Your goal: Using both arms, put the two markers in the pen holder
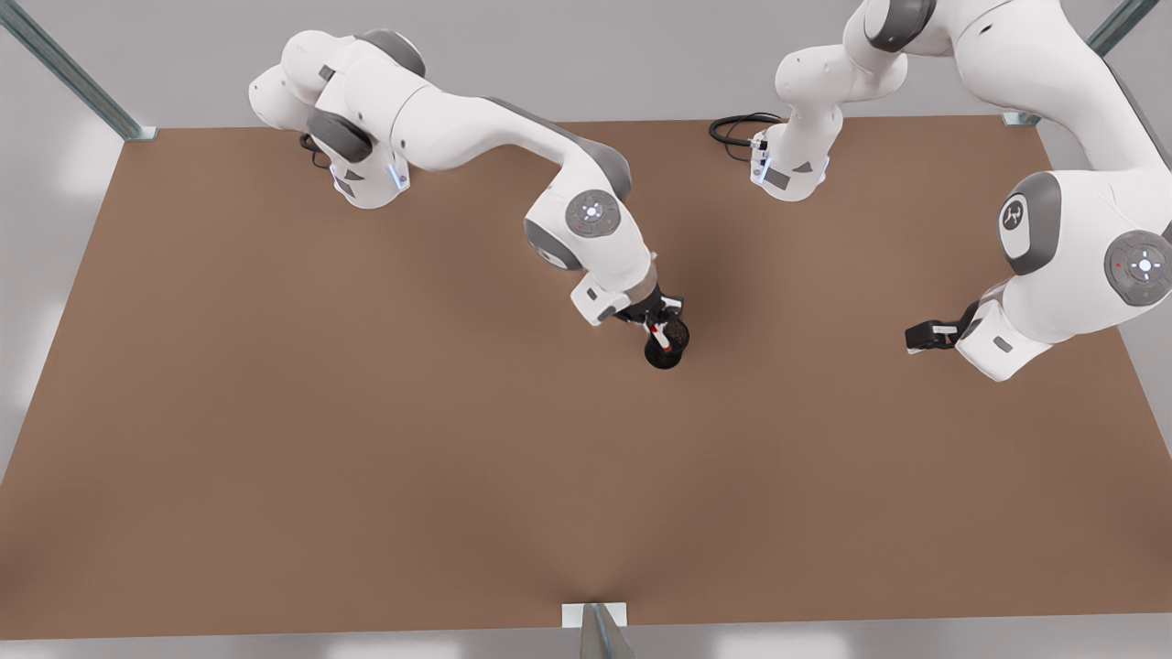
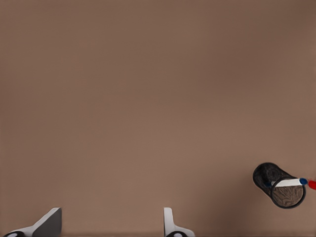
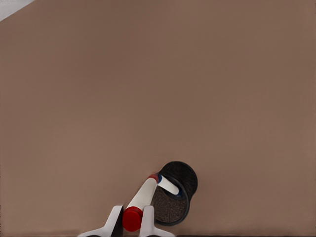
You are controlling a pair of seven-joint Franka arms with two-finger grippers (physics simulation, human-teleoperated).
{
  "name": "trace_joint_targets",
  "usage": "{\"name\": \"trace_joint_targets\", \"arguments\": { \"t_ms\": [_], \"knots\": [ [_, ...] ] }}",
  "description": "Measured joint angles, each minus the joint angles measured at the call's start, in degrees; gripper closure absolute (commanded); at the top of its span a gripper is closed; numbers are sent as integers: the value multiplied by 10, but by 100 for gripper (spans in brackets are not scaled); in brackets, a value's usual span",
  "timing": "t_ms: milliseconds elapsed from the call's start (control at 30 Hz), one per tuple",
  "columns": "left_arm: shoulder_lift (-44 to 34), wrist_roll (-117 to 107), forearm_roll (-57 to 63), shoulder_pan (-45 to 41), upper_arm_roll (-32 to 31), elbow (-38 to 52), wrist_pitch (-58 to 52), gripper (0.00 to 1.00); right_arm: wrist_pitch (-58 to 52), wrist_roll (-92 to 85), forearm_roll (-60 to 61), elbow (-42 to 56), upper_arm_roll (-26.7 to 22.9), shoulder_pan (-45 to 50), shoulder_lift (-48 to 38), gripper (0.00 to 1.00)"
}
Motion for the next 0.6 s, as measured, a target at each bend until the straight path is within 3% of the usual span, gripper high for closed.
{"name": "trace_joint_targets", "arguments": {
  "t_ms": [400, 433, 467, 600],
  "knots": [
    [0, 14, 0, 0, 0, -1, 0, 0, -35, 82, -16, -14, 0, 31, 0, 79],
    [0, 15, 0, 0, 0, -1, 0, 0, -36, 88, -18, -14, 0, 30, 0, 50],
    [0, 16, 0, 0, 0, -1, 0, 0, -38, 94, -20, -14, 0, 30, 1, 2],
    [0, 19, 0, 0, 0, -1, 0, 0, -42, 114, -30, -14, 0, 30, 3, 0]
  ]
}}
